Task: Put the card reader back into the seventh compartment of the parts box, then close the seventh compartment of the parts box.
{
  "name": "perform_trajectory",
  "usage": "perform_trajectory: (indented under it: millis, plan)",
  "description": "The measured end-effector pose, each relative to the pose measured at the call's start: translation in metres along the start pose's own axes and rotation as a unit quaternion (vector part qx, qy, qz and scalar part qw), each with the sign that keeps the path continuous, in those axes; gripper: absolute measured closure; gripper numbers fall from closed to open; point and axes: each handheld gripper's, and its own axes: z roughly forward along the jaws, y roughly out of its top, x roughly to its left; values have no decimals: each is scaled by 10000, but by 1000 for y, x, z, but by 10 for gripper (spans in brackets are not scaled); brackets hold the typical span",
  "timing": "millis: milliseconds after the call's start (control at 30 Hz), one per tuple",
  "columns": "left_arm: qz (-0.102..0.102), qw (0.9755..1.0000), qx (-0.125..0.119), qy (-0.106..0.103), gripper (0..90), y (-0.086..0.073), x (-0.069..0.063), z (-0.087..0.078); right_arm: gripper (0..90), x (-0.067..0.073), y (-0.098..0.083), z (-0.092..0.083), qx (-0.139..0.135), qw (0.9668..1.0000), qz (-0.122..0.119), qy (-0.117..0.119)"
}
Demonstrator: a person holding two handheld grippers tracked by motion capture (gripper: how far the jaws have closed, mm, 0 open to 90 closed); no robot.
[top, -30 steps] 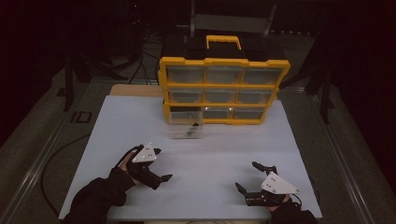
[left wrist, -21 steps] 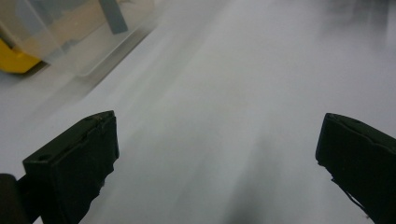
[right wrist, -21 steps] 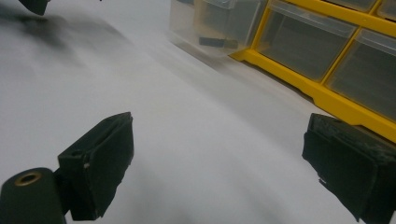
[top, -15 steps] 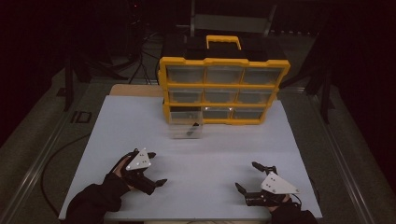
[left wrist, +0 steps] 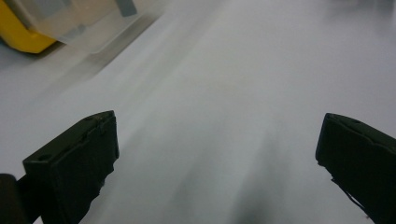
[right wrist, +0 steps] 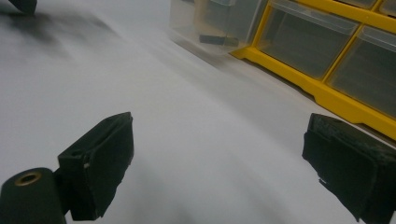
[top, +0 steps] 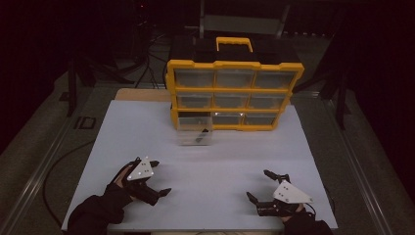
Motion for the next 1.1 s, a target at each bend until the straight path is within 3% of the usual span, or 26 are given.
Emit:
perform_trajectory:
  millis: [333,767,900,1100]
  plan:
    - [23,10000,-17,48,0,-2,-1,0,89,0,0,0,11,10000,-8,-9]
    - [-66,9999,-56,-51,0,-1,-1,0,89,0,0,0,19,10000,-25,-9]
    - [-136,9999,24,100,0,1,-1,-1,89,0,0,0,16,10000,-31,2]
    - [-137,9998,127,38,0,1,-2,1,89,1,0,1,17,10000,-29,-6]
